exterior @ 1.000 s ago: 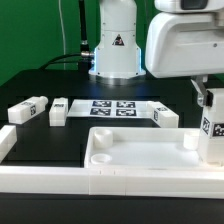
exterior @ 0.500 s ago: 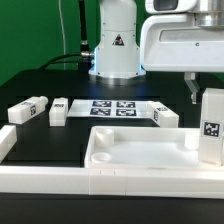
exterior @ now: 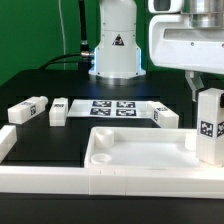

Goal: Assemble desk

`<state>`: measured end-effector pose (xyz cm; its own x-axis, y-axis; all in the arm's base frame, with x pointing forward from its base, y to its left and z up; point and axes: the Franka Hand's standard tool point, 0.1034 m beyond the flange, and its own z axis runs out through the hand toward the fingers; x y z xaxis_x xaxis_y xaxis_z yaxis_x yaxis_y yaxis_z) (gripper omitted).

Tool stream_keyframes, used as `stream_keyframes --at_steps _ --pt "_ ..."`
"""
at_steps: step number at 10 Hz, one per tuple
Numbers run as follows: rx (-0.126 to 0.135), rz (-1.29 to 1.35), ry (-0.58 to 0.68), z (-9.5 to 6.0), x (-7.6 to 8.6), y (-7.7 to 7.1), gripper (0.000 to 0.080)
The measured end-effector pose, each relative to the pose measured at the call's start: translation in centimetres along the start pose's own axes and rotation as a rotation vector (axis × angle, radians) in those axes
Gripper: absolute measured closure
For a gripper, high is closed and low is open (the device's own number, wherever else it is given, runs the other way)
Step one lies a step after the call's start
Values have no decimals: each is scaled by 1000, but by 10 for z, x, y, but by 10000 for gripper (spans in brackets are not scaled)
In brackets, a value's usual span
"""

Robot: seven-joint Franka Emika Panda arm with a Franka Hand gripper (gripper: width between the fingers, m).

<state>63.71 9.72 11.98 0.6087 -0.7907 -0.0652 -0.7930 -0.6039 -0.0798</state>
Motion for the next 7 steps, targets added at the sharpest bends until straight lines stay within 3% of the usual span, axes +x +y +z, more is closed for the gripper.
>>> stream_keyframes --at_steps 1,2,3,5,7 --pt "1 9 0 0 0 0 509" --pt "0 -42 -1 1 0 0 395" --pt "0 -64 -1 1 -1 -1 395" --pt "0 -236 -1 1 -4 -2 172" --pt "2 -428 0 1 -7 -5 157"
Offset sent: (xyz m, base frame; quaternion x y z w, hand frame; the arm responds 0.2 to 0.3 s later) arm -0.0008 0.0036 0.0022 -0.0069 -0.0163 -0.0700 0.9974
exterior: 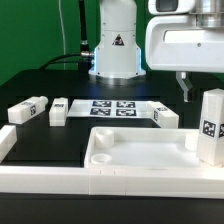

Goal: Assemble desk

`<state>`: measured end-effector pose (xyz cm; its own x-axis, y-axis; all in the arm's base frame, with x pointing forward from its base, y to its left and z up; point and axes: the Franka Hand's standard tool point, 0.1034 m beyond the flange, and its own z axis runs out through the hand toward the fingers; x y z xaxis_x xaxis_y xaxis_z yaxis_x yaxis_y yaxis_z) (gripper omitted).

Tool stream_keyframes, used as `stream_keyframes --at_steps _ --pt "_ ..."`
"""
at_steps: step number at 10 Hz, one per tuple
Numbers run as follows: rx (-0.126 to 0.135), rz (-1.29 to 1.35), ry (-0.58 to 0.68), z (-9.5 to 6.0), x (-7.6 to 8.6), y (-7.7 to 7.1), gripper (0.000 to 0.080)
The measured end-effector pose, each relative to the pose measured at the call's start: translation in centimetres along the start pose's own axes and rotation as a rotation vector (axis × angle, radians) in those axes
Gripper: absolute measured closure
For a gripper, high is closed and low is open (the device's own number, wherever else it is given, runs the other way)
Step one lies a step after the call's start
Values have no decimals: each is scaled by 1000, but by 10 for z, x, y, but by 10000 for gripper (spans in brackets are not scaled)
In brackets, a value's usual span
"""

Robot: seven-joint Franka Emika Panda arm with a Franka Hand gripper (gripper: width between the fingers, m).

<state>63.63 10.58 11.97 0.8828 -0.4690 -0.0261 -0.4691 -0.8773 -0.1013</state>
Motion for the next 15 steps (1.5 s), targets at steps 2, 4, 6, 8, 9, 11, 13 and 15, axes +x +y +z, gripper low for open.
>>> stream_keyframes --at_steps 2,4,6,8,9,11,13,15 --pt "0 -194 0 0 -1 -1 151" --pt "0 -385 0 0 -1 -1 150" --pt "-2 -581 1 0 0 0 150" --pt "-3 -717 0 0 0 0 150" --pt "-4 -790 -1 1 0 0 150" --pt "-13 -922 2 1 0 0 150" --pt "-12 -944 3 1 1 0 283" --pt "-12 -944 3 1 1 0 422"
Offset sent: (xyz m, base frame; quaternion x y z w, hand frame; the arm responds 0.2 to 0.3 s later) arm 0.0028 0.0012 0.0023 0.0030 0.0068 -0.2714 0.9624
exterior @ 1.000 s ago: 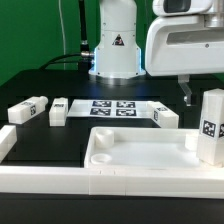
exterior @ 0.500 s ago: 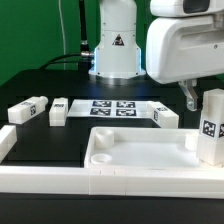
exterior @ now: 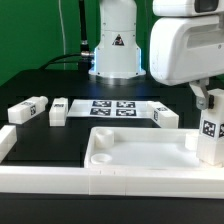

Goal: Assemble desk

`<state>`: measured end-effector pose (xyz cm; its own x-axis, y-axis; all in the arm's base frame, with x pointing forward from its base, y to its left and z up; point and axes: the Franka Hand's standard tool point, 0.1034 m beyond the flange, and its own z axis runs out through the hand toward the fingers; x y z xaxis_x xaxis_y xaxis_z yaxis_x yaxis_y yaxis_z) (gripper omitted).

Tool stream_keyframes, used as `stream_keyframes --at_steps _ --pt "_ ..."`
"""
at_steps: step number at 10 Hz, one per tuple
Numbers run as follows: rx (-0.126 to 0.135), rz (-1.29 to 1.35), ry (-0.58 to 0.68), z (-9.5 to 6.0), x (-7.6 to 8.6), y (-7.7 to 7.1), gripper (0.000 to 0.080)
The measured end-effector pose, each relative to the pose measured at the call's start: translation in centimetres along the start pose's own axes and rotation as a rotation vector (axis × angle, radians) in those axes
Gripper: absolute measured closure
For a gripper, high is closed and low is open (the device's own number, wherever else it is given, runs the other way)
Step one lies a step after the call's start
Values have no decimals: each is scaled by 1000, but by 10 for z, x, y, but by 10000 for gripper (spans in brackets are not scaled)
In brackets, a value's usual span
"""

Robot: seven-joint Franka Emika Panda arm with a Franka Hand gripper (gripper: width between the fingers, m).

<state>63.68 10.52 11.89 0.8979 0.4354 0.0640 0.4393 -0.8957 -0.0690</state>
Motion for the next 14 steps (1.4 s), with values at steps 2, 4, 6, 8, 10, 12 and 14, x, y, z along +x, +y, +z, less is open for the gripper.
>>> stream_keyframes --at_steps 2,4,6,8,10,12,14 --pt "-1 11 0 0 0 1 509" --pt "-1 25 0 0 -1 2 509" --pt "16 288 9 0 -2 5 509" --pt "18 470 15 0 -2 6 509" --pt "19 676 16 0 -2 8 509" --pt "21 854 14 1 -3 9 509" --pt "16 1075 11 1 -3 9 509"
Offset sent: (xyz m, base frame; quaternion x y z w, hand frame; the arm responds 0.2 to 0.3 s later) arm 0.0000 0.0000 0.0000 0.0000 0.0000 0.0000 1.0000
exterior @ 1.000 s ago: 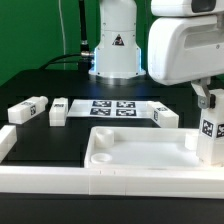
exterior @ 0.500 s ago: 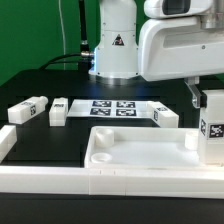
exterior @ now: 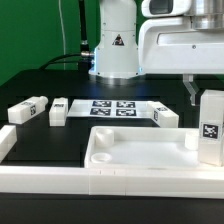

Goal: Assemble desk

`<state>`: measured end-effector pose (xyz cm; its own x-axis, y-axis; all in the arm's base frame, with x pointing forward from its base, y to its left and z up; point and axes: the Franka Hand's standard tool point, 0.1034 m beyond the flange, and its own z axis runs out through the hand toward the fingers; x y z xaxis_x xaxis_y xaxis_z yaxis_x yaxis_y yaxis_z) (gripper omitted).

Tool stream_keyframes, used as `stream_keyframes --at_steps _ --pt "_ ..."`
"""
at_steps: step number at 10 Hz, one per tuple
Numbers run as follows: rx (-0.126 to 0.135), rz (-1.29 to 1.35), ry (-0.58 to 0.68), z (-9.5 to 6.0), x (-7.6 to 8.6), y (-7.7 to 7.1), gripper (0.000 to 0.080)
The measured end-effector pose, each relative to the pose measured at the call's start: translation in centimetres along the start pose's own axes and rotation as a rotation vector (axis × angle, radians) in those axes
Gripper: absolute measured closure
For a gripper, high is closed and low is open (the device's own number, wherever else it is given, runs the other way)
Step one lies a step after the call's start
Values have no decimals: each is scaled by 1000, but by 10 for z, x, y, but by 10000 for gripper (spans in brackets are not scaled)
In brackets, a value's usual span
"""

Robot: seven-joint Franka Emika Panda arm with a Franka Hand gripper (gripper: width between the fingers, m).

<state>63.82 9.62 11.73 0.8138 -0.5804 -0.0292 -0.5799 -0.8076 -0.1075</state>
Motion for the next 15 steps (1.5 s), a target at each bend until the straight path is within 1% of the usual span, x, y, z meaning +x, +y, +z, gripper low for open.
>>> stream_keyframes --at_steps 2,4,5,6,7,8,9,10,15 --pt "-4 101 -3 0 0 0 509" --pt "-3 108 -2 0 0 0 509" --pt "-3 75 -2 0 0 0 401" --pt "-4 5 -1 0 0 0 263" --pt "-3 -78 -1 0 0 0 185" --pt "-5 -179 1 0 0 0 185" --pt "-4 -269 3 0 0 -1 157" --pt "-3 -338 4 0 0 -1 152" --pt "-7 -737 16 1 -7 -10 151"
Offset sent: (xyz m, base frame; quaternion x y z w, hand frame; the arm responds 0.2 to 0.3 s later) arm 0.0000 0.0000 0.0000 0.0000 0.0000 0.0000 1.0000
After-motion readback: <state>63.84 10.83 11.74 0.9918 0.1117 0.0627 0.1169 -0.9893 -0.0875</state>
